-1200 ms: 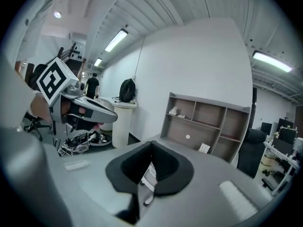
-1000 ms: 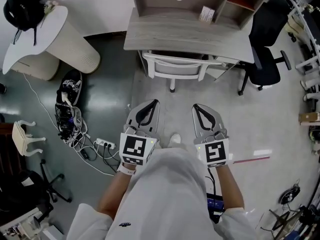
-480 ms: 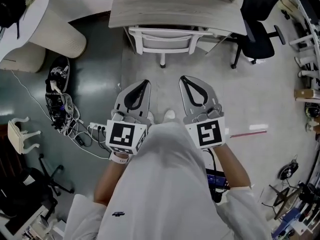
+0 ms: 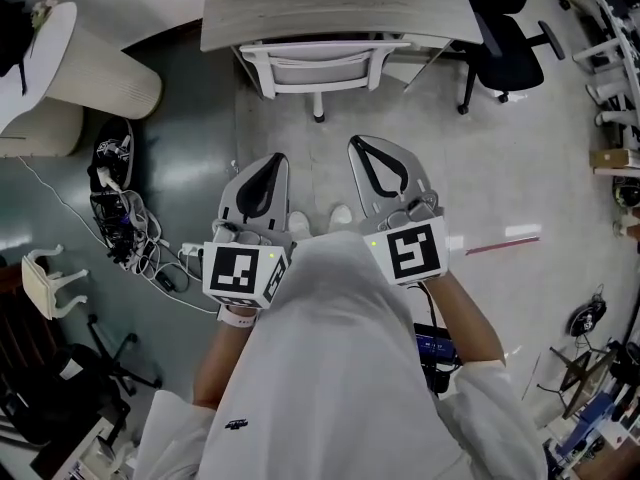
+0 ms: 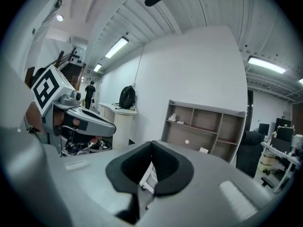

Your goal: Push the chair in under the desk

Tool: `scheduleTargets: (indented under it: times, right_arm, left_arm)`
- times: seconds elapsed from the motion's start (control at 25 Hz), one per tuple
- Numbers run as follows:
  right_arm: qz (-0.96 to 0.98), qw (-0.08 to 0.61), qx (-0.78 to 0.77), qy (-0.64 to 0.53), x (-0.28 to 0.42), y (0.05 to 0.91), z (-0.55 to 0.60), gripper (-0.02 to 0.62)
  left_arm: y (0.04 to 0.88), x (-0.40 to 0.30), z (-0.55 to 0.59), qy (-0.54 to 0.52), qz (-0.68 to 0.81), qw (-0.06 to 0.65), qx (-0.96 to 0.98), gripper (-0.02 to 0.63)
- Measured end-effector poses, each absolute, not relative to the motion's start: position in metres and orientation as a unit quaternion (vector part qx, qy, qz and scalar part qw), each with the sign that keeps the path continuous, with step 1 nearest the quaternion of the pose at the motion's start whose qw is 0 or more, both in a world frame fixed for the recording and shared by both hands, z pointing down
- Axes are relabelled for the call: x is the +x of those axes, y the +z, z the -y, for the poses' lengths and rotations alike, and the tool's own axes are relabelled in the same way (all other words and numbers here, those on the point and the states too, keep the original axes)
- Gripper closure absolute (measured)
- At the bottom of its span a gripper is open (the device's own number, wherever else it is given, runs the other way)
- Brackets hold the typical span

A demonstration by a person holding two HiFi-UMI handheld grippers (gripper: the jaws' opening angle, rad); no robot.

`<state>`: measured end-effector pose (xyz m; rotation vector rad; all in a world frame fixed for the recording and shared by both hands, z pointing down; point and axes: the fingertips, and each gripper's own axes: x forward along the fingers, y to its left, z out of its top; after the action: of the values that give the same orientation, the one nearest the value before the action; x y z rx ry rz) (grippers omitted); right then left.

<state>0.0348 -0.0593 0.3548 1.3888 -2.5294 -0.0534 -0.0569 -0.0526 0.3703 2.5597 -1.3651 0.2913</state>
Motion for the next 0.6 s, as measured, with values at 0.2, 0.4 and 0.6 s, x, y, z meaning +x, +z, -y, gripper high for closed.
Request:
scheduleTargets:
  times: [0.2, 0.4, 0.6]
  right_arm:
    - [0.867, 0.142, 0.477, -0.016, 0.034, 0.360, 0.057, 0.584]
    - [0.869, 0.137, 0.476, -0.010, 0.037, 0.362, 0.054, 0.584]
    - [0.868, 0.125, 0.480, -0.007, 0.042, 0.361, 0.055, 0.584]
  left_arm:
    - [0.367, -0.052, 0.051, 0.105, 0.456, 0.105, 0.878, 0.600]
    - [0.375, -0.051, 0.049, 0.110, 0.457, 0.111, 0.875, 0.600]
    - [0.378, -0.044, 0.045, 0.113, 0.453, 0.113, 0.877, 0.600]
